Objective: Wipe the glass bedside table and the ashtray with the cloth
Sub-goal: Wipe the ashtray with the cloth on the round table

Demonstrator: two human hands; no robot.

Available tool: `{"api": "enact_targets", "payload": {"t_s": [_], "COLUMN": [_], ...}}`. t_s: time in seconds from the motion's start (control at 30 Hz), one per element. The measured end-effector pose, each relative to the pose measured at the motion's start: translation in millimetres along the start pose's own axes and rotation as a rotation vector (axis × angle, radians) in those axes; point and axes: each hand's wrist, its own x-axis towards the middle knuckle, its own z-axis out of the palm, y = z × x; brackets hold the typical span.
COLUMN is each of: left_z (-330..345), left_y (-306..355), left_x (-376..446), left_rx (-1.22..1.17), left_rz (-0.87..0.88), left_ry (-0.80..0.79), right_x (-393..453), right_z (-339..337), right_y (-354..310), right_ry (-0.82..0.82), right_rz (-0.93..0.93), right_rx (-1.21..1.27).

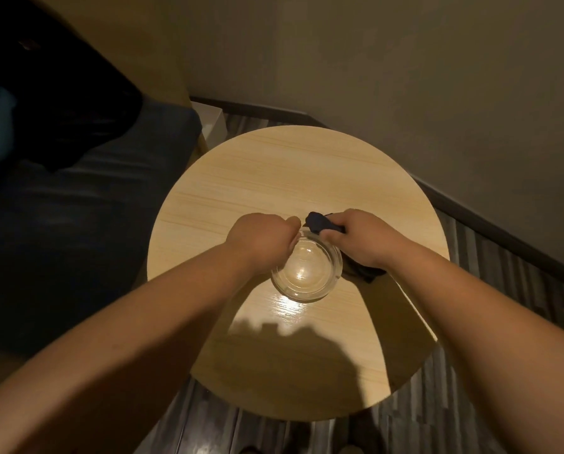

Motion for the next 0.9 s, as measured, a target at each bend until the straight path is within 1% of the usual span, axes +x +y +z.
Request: {"api": "enact_targets", "payload": {"t_s": [0.17,0.33,0.53,0.57,0.63,0.73,0.9], "left_z": [4.1,8.9,7.0,6.9,6.9,5.0,3.3], "left_y": [7.3,14.6,24.3,25.5,26.9,27.6,26.9], "left_x": [-4.5,-7.6,-8.0,-8.6,-9.4,-9.5,-9.9], "left_rx": [0.003,-0.056,-0.104,-0.112,-0.115,-0.108,-0.085], "left_rz": [-0.095,-0.272,-0.418,-0.433,-0.444,-0.442,-0.422], "left_ry": [0.031,0.040,0.030,0.032,0.034,0.029,0.034], "right_x": [-9.1,-31.8,-53.6,-54.7,-54.9,-55.8,-77.0], "right_z": [6.8,21.4,56.5,64.7,79.5,92.1,89.0], "right_y": [-4.9,-3.2,-2.8,-3.3,-5.4,-4.5,-9.2], "right_ry": [0.064,0.232,0.445,0.480,0.536,0.534,0.480], "right_rz": [0.091,0.204,0.307,0.330,0.371,0.383,0.340], "right_rx": [0.190,0.295,0.415,0.407,0.484,0.600,0.651]}}
